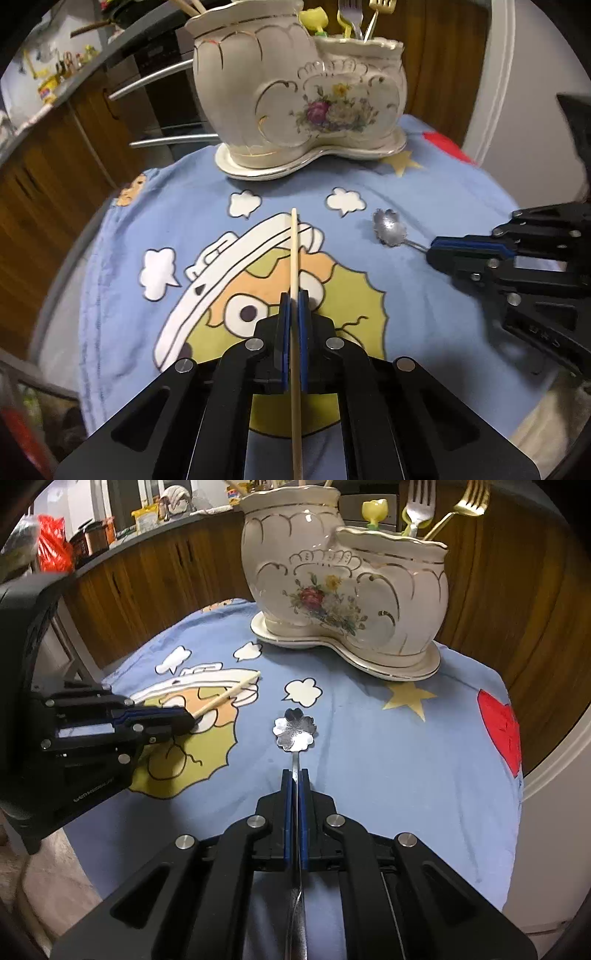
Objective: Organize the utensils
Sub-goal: 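Carry the chopstick over the tall cup while the right tool carries the spoon over the small cup, then open both tools to drop the chopstick and spoon into the cups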
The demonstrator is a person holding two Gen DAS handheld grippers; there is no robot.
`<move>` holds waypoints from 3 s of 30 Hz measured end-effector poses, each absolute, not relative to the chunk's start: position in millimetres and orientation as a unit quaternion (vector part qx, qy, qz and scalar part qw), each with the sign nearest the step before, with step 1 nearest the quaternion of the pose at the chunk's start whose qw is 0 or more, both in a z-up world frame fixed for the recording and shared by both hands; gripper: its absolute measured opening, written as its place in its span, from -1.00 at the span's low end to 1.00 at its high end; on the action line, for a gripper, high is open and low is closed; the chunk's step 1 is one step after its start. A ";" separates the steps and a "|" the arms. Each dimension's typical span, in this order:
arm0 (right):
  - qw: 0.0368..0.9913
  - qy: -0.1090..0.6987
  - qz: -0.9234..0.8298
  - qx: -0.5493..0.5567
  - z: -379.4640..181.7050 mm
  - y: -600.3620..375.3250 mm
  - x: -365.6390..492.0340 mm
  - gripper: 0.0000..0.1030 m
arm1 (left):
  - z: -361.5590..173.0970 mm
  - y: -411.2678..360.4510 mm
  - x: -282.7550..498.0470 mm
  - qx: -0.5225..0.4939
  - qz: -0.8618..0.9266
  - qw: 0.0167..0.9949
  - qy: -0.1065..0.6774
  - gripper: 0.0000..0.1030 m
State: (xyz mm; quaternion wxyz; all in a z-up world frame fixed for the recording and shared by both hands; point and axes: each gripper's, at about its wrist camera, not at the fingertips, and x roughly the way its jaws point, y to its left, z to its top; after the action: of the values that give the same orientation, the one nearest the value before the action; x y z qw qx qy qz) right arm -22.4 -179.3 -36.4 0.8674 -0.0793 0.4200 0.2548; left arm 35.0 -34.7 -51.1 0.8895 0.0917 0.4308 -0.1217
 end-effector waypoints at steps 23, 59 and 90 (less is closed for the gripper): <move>0.961 0.076 0.253 0.084 108.7 -215.0 2.1 -0.93 | 103.2 5.0 72.3 -0.058 -0.220 0.972 0.063 -0.91; 0.974 0.109 0.188 0.065 73.7 -214.2 66.8 -0.93 | 78.9 -25.6 102.9 0.053 -0.183 0.981 0.031 -0.91; 0.973 0.175 0.148 0.010 33.2 -216.0 -26.2 0.15 | 27.2 2.1 21.6 0.010 -0.124 0.987 0.105 0.42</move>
State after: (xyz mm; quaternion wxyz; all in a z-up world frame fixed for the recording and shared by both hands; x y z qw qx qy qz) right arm -26.2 -216.0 33.2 0.9734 0.0101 0.1751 0.1475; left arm 21.6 2.1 27.2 0.9867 0.0097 0.1050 -0.1237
